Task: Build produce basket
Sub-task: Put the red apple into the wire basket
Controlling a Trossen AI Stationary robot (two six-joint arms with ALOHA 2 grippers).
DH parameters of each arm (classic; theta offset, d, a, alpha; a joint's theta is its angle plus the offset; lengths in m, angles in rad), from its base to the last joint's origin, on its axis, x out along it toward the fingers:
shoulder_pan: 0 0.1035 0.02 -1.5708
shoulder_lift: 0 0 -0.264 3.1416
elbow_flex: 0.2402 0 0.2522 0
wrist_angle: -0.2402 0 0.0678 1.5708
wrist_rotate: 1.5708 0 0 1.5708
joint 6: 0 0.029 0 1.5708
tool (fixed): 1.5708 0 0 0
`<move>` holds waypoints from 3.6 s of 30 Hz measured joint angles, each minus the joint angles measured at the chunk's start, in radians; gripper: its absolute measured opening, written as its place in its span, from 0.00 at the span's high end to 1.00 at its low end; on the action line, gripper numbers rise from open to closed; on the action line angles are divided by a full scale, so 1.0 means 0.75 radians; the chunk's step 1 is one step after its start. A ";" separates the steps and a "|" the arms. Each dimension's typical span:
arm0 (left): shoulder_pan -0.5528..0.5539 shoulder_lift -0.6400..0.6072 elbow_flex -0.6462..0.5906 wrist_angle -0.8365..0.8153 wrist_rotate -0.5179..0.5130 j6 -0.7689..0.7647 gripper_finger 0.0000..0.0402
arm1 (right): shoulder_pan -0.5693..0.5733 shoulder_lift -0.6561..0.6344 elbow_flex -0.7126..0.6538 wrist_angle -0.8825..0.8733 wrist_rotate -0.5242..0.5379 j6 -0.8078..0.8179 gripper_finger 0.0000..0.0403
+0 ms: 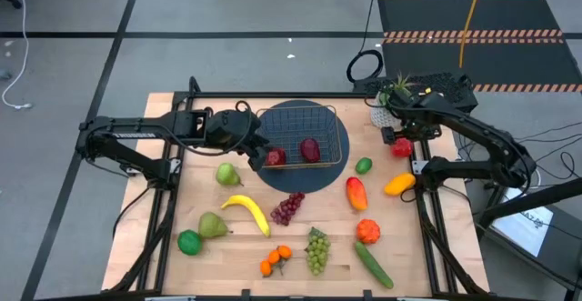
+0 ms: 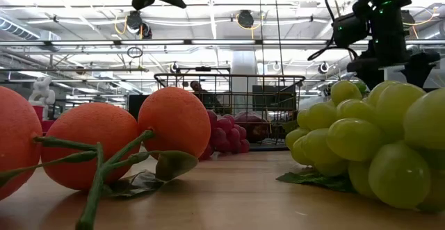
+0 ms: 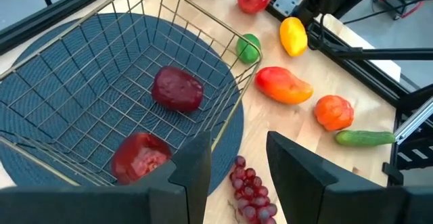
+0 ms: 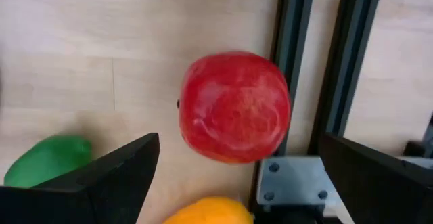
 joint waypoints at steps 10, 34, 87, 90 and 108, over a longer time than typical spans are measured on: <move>0.000 0.000 0.000 0.004 -0.001 0.019 0.64 | -0.010 0.004 -0.081 0.100 -0.001 -0.015 0.01; 0.000 0.000 0.000 0.002 -0.001 0.081 0.64 | -0.009 0.004 -0.217 0.298 -0.002 -0.079 0.10; -0.012 0.000 0.000 -0.031 -0.009 0.114 0.64 | 0.347 -0.302 -0.207 1.945 -0.784 1.075 0.17; -0.012 -0.013 -0.001 -0.065 0.029 0.115 0.64 | 0.390 -0.198 -0.137 2.002 -0.743 1.035 0.17; -0.008 -0.116 -0.001 -0.272 0.035 0.036 0.64 | 0.396 0.312 0.181 1.895 -0.732 0.140 0.17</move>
